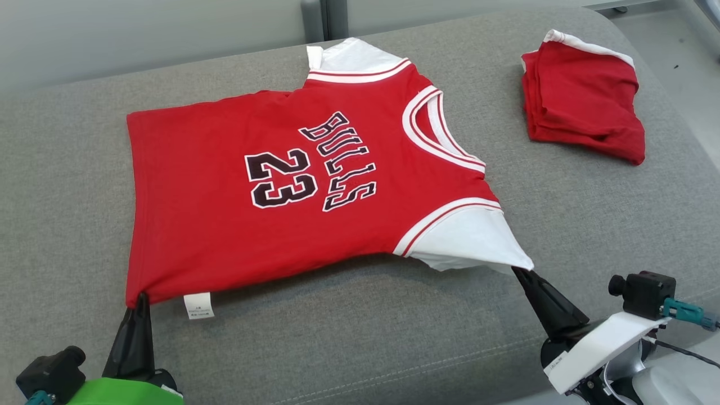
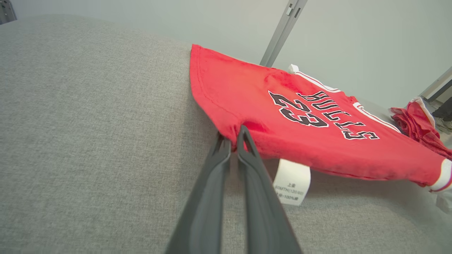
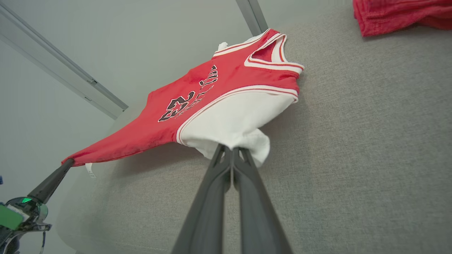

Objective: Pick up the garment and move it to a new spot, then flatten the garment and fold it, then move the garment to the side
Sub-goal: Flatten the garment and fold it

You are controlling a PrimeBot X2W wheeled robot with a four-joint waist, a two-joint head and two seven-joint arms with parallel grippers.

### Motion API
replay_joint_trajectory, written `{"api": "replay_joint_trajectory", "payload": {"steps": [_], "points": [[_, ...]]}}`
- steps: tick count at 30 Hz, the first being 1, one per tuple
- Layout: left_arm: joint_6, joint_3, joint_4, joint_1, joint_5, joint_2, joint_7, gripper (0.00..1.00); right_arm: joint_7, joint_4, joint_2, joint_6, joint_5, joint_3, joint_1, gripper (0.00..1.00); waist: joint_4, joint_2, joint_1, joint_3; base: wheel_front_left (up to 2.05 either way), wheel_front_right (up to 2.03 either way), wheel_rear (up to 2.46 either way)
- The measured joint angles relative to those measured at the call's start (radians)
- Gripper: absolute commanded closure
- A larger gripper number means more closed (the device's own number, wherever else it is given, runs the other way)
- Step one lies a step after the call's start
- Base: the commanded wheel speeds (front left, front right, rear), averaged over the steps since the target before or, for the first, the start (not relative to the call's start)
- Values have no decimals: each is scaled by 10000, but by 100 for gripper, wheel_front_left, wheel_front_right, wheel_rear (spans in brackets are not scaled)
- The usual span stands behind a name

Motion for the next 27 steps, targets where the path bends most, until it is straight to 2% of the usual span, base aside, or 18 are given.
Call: {"api": "replay_joint_trajectory", "payload": {"steps": [13, 16, 20, 27], "points": [[82, -71, -991, 1019, 240, -42, 0, 100, 548, -1195, -407, -21, 353, -79, 691, 100, 395, 0, 0, -227, 0, 0, 0], [98, -81, -1083, 1212, 240, -40, 0, 100, 683, -1344, -437, -125, 414, -75, 814, 100, 416, 0, 0, -252, 0, 0, 0], [98, -219, -1005, 1216, 311, -25, 15, 100, 917, -1262, -508, -201, 579, -58, 936, 100, 389, 0, 0, -284, 0, 0, 0], [98, -500, -307, 1264, 318, -12, 360, 100, 1191, -249, -479, -295, 736, 23, 937, 100, 219, 0, 0, -393, 0, 0, 0]]}}
